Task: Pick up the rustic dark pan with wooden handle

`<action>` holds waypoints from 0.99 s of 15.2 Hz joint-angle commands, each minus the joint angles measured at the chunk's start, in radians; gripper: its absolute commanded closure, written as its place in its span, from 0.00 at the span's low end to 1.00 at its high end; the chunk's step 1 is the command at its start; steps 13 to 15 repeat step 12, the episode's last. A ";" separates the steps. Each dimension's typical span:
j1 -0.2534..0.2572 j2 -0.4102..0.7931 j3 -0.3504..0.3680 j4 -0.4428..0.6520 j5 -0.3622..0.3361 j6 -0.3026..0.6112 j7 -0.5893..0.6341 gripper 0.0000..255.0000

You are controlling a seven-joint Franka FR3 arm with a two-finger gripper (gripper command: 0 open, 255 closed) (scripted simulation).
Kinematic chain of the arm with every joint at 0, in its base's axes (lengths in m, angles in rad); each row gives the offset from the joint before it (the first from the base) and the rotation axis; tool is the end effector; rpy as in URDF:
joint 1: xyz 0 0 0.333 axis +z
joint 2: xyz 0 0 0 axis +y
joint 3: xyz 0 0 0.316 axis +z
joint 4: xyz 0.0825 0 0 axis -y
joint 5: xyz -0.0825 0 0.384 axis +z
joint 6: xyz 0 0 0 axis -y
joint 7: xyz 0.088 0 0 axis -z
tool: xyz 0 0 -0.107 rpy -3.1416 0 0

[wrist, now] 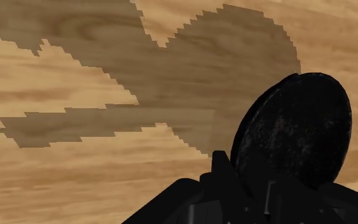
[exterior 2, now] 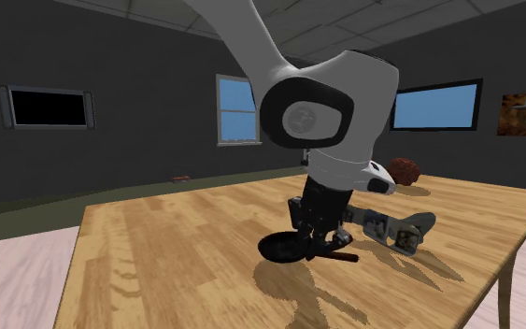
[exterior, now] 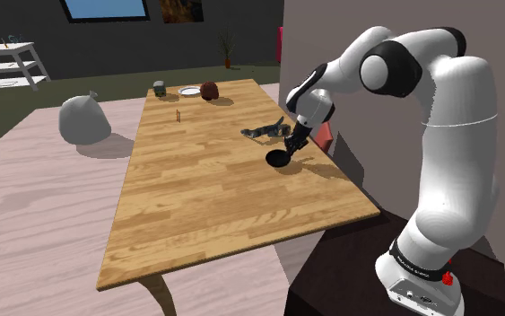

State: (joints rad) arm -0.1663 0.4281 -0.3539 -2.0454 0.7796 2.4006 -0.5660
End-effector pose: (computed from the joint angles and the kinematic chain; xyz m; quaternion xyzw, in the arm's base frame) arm 0.5190 -0.2869 0.2383 -0.9505 0.2518 -0.0901 0.1584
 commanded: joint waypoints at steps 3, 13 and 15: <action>0.011 -0.037 -0.017 0.001 -0.037 -0.029 0.036 1.00; 0.030 -0.106 -0.045 0.005 -0.104 -0.082 0.099 1.00; 0.030 -0.106 -0.045 0.005 -0.104 -0.082 0.099 1.00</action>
